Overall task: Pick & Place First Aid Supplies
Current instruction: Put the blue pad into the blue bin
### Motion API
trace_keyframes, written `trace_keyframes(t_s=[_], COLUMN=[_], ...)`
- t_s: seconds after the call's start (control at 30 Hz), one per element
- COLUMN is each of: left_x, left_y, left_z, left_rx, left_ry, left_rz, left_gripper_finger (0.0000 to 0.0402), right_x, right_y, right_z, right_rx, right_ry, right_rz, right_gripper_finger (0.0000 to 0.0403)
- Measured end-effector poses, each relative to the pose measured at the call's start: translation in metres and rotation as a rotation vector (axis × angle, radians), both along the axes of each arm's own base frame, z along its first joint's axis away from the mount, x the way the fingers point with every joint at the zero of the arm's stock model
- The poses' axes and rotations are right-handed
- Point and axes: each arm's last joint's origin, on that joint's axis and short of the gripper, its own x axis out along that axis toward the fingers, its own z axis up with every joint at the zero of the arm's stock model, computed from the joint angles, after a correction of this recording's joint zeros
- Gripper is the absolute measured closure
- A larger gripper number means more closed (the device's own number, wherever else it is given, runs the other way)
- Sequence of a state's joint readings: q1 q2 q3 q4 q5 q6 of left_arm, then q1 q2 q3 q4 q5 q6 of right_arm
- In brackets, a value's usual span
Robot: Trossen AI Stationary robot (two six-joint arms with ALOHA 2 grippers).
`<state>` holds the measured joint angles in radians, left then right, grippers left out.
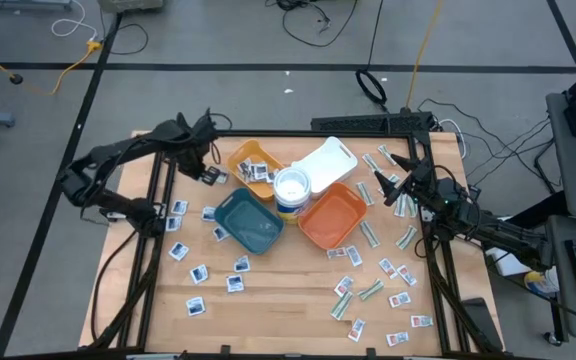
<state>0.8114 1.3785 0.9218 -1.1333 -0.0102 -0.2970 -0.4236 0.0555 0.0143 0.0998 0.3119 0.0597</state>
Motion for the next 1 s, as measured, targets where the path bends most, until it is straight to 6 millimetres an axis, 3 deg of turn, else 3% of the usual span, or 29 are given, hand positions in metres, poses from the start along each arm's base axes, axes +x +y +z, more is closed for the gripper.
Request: trace_keyframes(t_s=[0.13, 0.27, 0.7, 1.0], left_x=[-0.001, 0.010, 0.102, 0.132], left_y=[-0.011, -0.024, -0.064, -0.100], left_z=[0.013, 0.015, 0.046, 0.027], left_rx=[0.024, 0.015, 0.047, -0.020], left_ry=[-0.003, -0.037, -0.126, -0.070], left_rz=[-0.017, -0.053, -0.294, -0.432], left_gripper_finger=[0.0401, 0.0401, 0.0401, 0.0401], right_x=[0.000, 0.000, 0.000, 0.000], right_y=[0.000, 0.000, 0.000, 0.000], right_z=[0.000, 0.000, 0.000, 0.000], right_rx=[0.000, 0.000, 0.000, 0.000], right_ry=[0.000, 0.000, 0.000, 0.000], right_rz=[0.000, 0.000, 0.000, 0.000], right_gripper_finger=[0.0026, 0.0026, 0.0026, 0.0026])
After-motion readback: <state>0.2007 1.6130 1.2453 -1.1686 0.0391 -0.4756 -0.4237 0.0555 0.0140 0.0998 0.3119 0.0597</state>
